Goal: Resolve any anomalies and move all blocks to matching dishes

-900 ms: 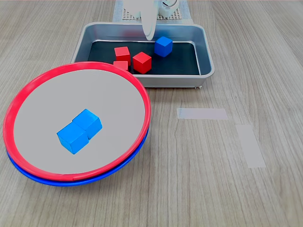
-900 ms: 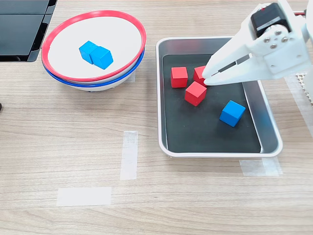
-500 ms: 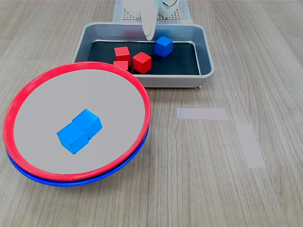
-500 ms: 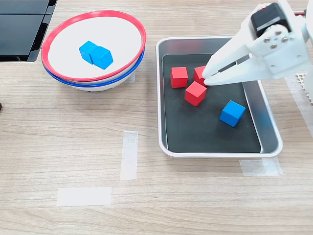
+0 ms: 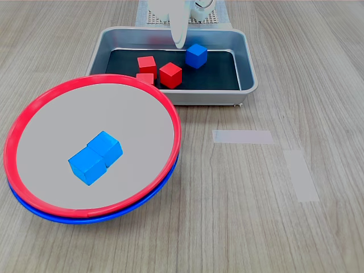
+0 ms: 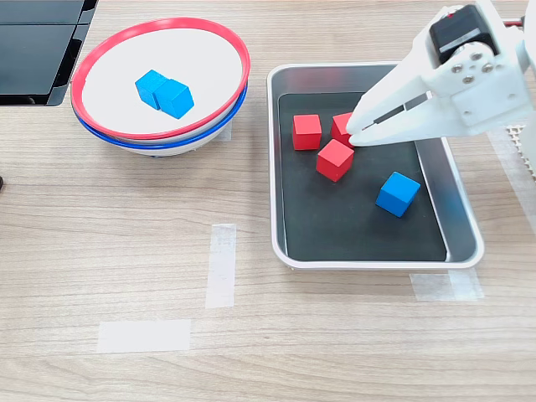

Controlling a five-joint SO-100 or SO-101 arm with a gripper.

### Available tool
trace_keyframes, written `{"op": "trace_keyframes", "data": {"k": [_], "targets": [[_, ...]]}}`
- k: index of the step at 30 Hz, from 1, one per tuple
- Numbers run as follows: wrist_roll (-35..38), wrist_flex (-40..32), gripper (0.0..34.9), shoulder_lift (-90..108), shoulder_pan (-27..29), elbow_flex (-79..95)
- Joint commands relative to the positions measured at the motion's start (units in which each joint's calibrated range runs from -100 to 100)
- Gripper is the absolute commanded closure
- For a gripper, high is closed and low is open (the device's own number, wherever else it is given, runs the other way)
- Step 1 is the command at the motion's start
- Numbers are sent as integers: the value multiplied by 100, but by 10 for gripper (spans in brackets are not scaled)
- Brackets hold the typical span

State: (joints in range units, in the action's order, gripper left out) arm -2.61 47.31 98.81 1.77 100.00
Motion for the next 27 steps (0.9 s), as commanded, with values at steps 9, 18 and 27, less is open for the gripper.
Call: {"op": "trace_keyframes", "data": {"k": [9,18,27], "targets": [[0,11,346,26,-41,0],[24,11,333,26,-59,0],[1148,-922,326,-3139,919,-2066]]}}
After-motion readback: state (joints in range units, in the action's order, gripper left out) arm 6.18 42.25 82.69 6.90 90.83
